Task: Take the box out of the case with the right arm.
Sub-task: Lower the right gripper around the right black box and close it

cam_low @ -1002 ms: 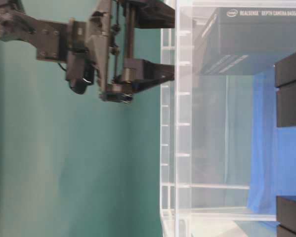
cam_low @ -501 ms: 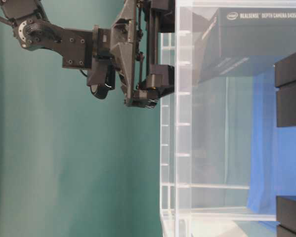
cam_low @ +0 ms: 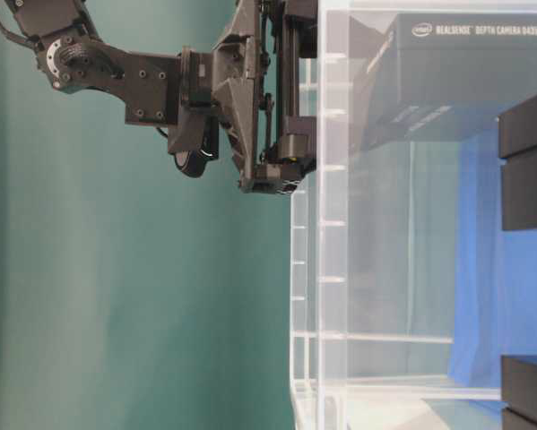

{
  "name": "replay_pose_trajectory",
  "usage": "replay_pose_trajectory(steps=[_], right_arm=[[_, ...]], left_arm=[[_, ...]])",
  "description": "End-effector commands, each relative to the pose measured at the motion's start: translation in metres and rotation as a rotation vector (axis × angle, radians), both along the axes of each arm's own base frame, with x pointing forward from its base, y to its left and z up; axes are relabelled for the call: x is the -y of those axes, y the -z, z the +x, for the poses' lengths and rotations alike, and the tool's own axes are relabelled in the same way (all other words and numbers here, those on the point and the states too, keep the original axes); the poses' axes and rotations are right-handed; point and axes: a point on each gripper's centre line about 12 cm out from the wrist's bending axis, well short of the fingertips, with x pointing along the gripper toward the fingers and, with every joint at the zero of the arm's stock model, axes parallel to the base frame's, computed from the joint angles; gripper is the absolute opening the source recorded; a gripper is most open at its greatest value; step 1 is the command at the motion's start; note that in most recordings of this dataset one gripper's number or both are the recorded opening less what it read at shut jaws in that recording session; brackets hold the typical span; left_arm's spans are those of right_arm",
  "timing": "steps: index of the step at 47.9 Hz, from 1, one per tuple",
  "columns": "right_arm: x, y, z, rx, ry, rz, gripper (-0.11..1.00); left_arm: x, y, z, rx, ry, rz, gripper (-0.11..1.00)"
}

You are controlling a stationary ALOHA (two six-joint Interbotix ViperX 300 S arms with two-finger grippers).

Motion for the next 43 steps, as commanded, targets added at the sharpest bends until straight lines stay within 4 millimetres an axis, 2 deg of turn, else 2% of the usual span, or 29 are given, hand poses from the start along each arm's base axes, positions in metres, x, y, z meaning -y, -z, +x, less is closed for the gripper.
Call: replay_pose_trajectory(steps=[1,6,10,33,43], right_arm=[[0.0,-0.004,0.0,0.011,0.007,0.004,0.87],[0.0,-0.005,-0.001,0.008,0.008,0.006,0.82],[0.0,-0.005,-0.001,-0.001,0.01,0.008,0.65],[0.0,-0.013,0.002,0.009,0.012,0.005,0.65],[0.002,-0.037,0.005,0.003,0.015,-0.003,0.65]], left_arm=[[0.0,-0.003,0.001,0.014,0.002,0.002,0.0],[0.0,-0.003,0.001,0.012,0.002,0.002,0.0],[0.0,-0.003,0.001,0.014,0.002,0.002,0.0],[0.0,-0.004,0.001,0.016,0.002,0.002,0.0],[0.0,-0.004,0.001,0.016,0.002,0.002,0.0]])
